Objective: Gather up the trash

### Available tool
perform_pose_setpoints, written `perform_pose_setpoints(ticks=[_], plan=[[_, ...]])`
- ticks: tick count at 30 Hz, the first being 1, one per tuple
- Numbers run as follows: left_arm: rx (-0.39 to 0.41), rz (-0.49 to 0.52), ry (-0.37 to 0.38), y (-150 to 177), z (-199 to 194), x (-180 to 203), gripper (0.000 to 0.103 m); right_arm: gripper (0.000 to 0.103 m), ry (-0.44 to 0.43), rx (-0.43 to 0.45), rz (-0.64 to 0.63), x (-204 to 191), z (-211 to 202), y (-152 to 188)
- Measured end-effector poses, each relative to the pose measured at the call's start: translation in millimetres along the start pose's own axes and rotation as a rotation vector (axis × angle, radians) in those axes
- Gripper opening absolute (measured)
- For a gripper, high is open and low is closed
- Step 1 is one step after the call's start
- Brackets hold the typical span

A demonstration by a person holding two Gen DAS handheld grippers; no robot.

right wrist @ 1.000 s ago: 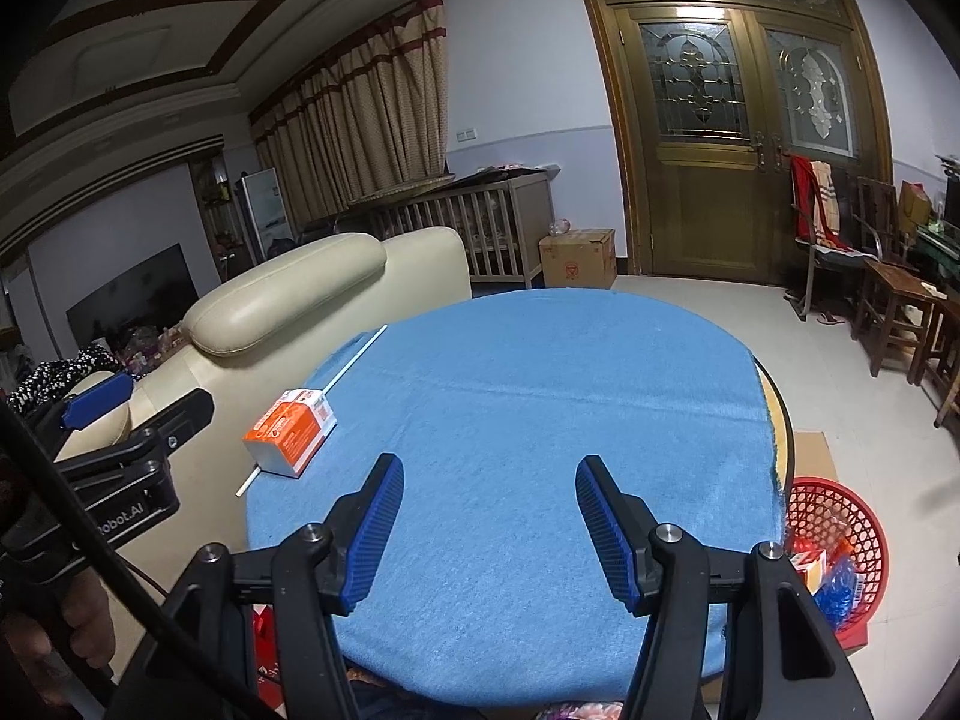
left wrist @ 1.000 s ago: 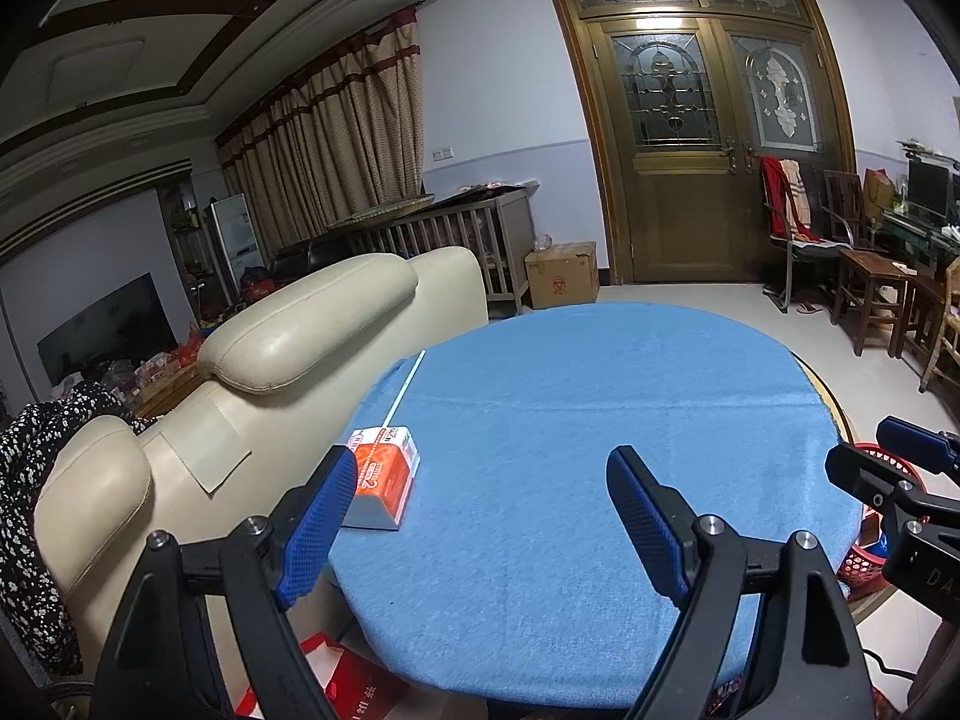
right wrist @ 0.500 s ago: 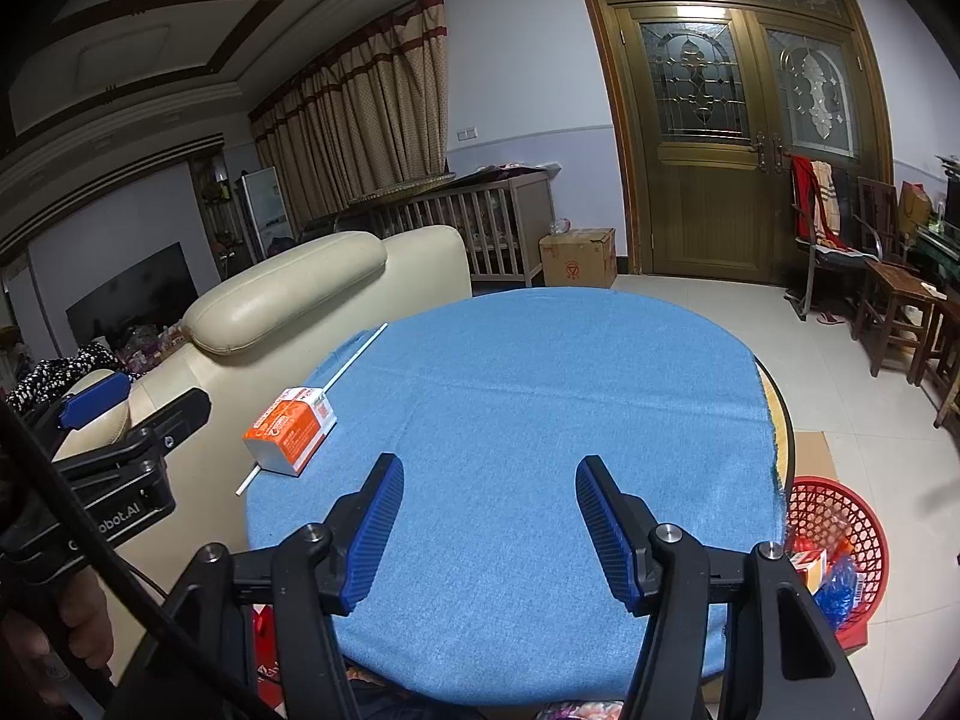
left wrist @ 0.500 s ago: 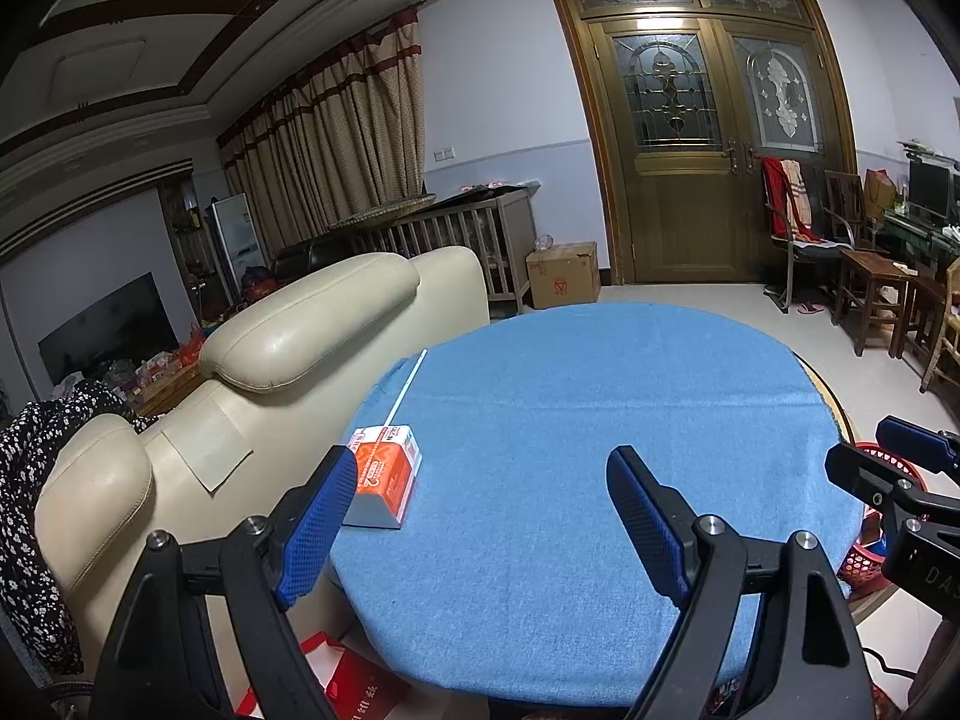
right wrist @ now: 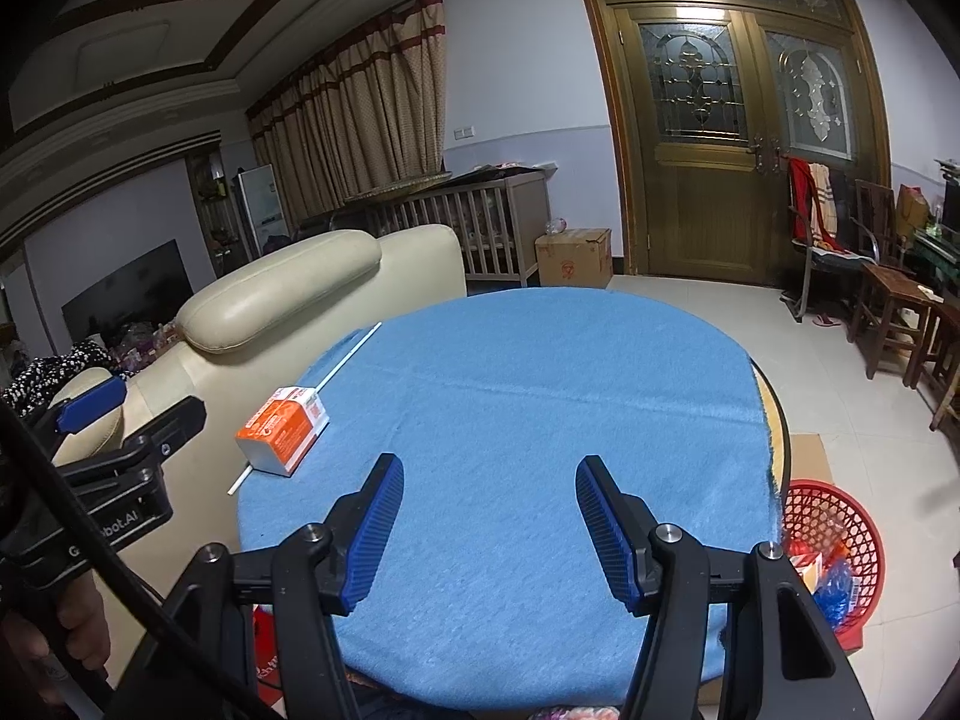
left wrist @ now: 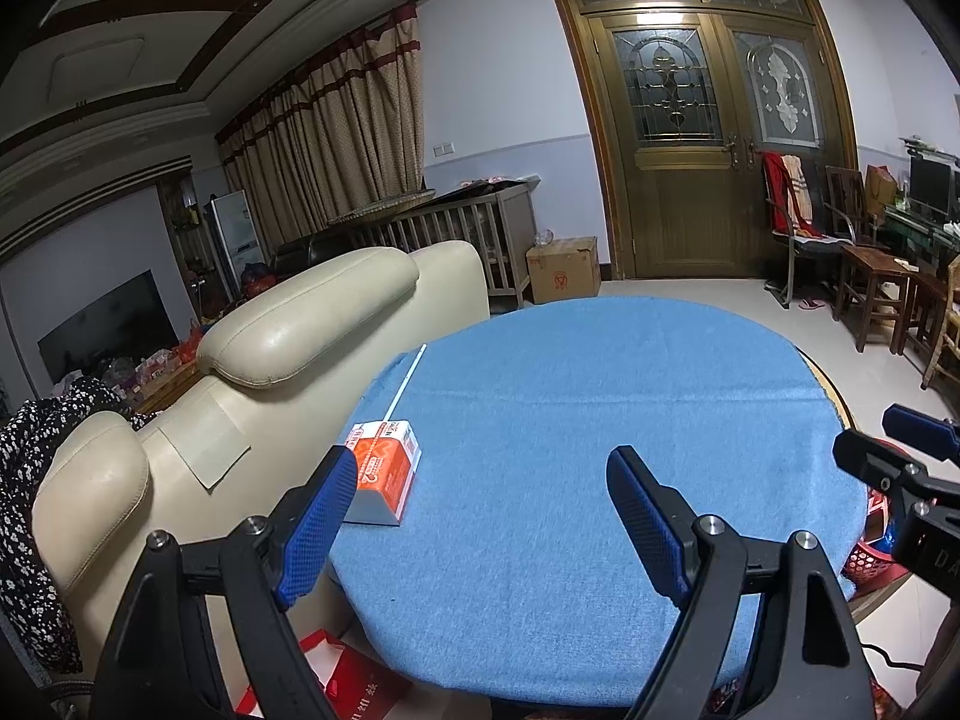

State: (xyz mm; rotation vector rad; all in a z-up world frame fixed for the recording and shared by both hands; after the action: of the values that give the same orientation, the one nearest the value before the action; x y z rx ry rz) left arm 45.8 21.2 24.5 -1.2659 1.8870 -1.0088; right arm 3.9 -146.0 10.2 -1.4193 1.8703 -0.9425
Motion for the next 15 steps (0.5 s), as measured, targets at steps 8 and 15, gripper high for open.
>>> perform_pose_setpoints(ticks=[8, 15], plan=[[0.005, -0.004, 0.005, -0.3, -1.4, -1.7, 0.086, 0.064, 0.012, 0.012, -0.007, 0.8, 0.0, -4.0], [0.0, -0.008, 0.005, -1.1, 3.0, -2.2, 0.086, 0.064, 0.009, 0.0, -0.011, -0.2, 5.1, -5.5]])
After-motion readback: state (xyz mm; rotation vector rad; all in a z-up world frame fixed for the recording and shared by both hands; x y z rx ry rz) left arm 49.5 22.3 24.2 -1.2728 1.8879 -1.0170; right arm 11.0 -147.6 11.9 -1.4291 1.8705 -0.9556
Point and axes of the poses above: each gripper's, at about its wrist camera, not at the fingertips, and z roughly the way its jaws point, x to its right, y to its underside, the point moved 5 cm from there along z, roughly the way its jaws point, and after that the axes turned 14 degrees about y, right-handed, at the moved point
